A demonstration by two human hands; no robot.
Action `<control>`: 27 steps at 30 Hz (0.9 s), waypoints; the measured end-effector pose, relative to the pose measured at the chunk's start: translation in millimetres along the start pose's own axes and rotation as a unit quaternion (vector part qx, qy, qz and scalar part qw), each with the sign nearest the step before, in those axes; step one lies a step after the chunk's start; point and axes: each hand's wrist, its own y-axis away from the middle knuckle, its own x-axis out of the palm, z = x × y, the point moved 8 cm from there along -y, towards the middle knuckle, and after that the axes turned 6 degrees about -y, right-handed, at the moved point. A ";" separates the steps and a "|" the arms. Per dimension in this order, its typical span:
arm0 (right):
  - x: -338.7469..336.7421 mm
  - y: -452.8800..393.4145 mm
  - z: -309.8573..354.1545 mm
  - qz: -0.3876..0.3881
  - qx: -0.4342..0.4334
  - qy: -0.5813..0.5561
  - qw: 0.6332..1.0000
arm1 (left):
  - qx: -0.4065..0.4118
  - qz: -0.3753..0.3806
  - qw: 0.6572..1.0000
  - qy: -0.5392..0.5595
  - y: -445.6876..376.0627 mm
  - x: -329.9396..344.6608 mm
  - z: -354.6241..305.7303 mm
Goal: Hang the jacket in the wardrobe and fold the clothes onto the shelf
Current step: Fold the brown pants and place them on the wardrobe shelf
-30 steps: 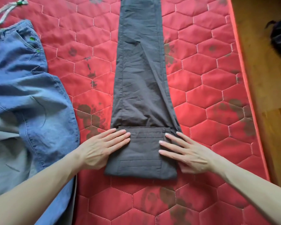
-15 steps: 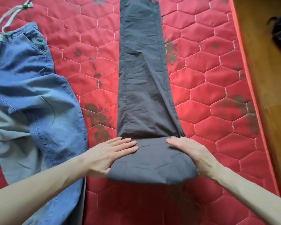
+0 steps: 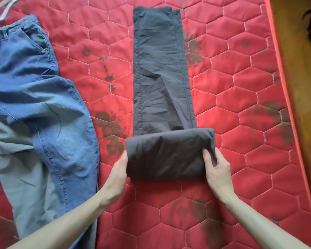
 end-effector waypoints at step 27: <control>43.0 -23.4 0.0 0.178 -0.336 0.396 0.836 | 0.442 -0.025 0.579 -0.685 2.3 46.5 -56.6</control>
